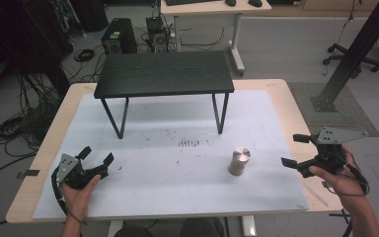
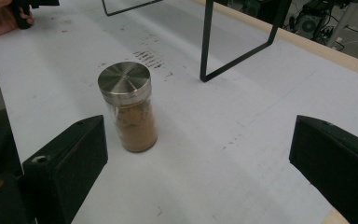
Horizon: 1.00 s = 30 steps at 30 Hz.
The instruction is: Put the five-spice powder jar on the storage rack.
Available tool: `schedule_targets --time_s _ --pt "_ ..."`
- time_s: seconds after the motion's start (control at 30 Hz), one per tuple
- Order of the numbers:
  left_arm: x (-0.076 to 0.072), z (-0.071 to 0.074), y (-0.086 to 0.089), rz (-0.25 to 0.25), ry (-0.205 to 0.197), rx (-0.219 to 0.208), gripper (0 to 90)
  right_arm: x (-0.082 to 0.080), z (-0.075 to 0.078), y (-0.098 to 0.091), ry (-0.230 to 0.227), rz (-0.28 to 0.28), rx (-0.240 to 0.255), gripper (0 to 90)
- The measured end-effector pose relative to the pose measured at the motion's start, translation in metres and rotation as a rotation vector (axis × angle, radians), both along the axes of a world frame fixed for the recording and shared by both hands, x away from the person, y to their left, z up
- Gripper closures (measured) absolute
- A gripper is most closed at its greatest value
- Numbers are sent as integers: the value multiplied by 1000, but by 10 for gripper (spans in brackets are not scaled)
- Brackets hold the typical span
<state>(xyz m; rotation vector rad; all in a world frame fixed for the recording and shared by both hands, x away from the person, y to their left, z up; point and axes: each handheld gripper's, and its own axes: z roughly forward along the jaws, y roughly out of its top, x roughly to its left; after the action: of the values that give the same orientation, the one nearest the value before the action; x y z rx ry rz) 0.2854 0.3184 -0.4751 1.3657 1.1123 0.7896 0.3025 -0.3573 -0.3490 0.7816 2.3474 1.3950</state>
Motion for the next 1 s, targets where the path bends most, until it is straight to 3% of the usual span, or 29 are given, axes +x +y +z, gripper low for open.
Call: schedule_targets --time_s 1.0 --pt "0 0 -1 -4 -1 8 43 1 -17 35 38 60 16 40"
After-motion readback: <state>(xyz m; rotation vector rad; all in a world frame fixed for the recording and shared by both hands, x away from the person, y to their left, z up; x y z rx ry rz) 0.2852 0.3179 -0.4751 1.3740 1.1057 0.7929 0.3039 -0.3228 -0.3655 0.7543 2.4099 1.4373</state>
